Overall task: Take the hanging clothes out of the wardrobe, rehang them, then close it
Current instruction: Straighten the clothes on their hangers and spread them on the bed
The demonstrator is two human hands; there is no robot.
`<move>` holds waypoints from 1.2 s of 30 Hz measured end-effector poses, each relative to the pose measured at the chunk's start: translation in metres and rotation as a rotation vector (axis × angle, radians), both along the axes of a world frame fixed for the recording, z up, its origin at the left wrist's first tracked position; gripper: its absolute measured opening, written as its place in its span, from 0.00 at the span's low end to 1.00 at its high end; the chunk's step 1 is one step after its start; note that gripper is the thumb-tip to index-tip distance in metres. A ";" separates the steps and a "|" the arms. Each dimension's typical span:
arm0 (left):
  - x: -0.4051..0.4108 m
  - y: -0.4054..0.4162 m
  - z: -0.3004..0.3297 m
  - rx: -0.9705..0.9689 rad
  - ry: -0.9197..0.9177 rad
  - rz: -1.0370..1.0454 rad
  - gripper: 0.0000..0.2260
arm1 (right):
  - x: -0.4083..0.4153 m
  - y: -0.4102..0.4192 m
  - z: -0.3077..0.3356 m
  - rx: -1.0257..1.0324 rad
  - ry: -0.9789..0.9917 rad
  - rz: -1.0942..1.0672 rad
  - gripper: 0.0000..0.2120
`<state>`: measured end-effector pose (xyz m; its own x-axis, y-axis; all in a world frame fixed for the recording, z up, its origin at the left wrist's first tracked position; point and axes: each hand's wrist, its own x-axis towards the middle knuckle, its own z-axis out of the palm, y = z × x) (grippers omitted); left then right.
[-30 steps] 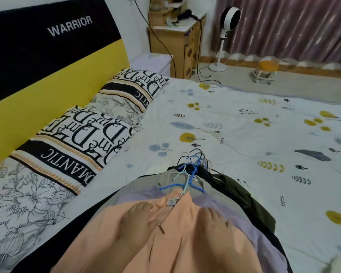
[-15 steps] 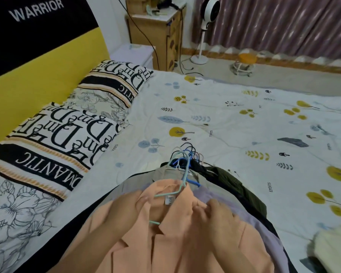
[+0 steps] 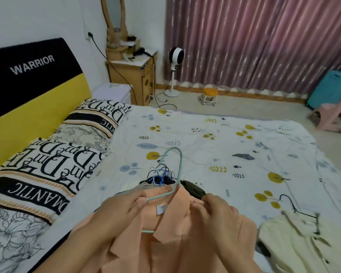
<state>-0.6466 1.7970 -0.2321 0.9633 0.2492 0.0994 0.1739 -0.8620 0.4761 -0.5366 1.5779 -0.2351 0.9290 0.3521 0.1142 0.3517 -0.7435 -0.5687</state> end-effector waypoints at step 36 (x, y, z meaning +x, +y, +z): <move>-0.128 -0.334 0.251 0.187 -0.558 -0.369 0.26 | -0.190 -0.365 0.229 0.281 -0.590 -0.143 0.08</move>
